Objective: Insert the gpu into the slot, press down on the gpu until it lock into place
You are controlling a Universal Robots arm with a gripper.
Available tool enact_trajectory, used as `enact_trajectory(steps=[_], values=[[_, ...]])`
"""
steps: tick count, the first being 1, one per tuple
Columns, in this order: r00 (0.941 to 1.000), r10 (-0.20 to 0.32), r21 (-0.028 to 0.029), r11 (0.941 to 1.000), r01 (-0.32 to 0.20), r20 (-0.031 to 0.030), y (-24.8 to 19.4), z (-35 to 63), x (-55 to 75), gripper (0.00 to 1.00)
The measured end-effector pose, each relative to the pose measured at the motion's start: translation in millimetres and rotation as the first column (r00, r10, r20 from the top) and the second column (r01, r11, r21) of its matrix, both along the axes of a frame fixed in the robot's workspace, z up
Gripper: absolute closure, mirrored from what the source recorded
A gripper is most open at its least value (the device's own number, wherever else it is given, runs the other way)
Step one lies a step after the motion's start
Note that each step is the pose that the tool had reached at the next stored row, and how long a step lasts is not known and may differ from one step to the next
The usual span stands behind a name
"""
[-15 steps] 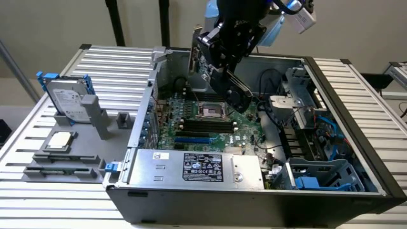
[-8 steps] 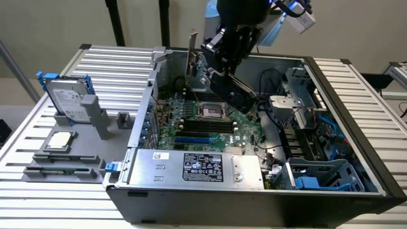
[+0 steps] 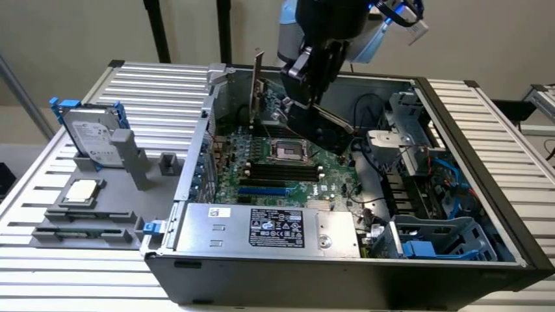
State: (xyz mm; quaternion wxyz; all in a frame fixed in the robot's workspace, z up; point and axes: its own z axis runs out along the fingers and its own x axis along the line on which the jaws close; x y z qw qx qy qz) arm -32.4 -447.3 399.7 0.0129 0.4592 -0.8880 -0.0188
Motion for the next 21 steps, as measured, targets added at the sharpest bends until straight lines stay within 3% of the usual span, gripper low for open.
enact_trajectory(steps=[5,10,16,21], values=[[0.9958,0.091,-0.0006,0.9959,-0.091,0.0108,0.0,-3.7,0.0,0.74],[0.9833,0.180,-0.0020,0.9836,-0.180,0.0215,0.0,-7.5,0.0,0.74],[0.9573,0.287,-0.0046,0.9578,-0.287,0.0326,0.0,-12.4,0.0,0.74],[0.9269,0.373,-0.0072,0.9277,-0.373,0.0398,0.0,-16.7,0.0,0.74]])
